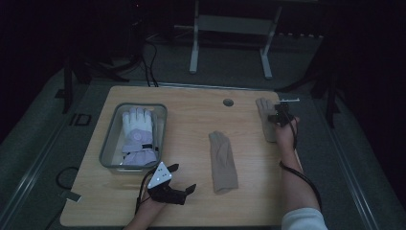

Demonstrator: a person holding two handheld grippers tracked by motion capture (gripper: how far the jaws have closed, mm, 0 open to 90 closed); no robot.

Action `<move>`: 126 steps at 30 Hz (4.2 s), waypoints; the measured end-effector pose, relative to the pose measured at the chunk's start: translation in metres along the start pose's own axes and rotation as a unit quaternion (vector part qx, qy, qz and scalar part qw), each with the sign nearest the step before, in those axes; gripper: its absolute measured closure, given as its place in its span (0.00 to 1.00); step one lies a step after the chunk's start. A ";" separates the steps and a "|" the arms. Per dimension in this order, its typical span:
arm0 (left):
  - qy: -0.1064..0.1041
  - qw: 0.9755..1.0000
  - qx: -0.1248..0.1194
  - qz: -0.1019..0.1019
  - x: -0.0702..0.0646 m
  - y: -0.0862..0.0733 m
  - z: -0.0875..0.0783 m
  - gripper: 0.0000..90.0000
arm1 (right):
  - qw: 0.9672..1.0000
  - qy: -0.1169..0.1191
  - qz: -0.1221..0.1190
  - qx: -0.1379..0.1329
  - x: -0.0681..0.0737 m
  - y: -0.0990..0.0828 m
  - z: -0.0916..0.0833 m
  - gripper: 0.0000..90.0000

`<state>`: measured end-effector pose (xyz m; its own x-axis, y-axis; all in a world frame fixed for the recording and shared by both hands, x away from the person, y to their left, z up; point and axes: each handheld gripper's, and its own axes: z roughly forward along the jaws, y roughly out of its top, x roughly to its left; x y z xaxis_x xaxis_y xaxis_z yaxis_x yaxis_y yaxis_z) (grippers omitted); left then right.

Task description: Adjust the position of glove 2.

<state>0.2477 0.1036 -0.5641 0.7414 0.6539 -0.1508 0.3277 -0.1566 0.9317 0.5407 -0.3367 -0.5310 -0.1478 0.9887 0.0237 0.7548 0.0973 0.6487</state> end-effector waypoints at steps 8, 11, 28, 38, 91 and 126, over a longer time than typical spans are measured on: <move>0.003 1.000 -0.001 0.005 -0.002 0.001 0.000 0.03 | 0.999 0.006 -0.009 -0.038 0.010 0.005 -0.038 0.91; 0.003 1.000 -0.003 0.004 -0.003 0.002 0.000 0.03 | 0.998 0.017 -0.003 -0.052 0.014 0.005 -0.055 0.91; 0.004 1.000 -0.011 0.009 -0.003 0.005 -0.001 0.03 | 0.997 0.030 0.009 -0.074 0.028 -0.054 -0.120 0.90; 0.000 1.000 -0.009 0.022 -0.004 0.004 0.001 0.03 | 0.996 0.046 0.024 -0.076 0.032 -0.096 -0.142 0.90; -0.001 1.000 -0.009 0.015 -0.005 0.005 0.000 0.03 | 0.994 0.049 -0.094 -0.021 0.030 -0.125 -0.103 0.57; 0.003 1.000 -0.008 0.012 -0.004 0.005 0.000 0.03 | 0.993 0.072 -0.061 -0.076 0.072 -0.097 -0.158 0.88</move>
<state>0.2463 0.1007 -0.5590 0.7448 0.6552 -0.1265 0.3003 -0.1599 0.9404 0.3562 -0.2924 -0.4721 -0.3298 0.9433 0.0388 0.6221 0.1862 0.7605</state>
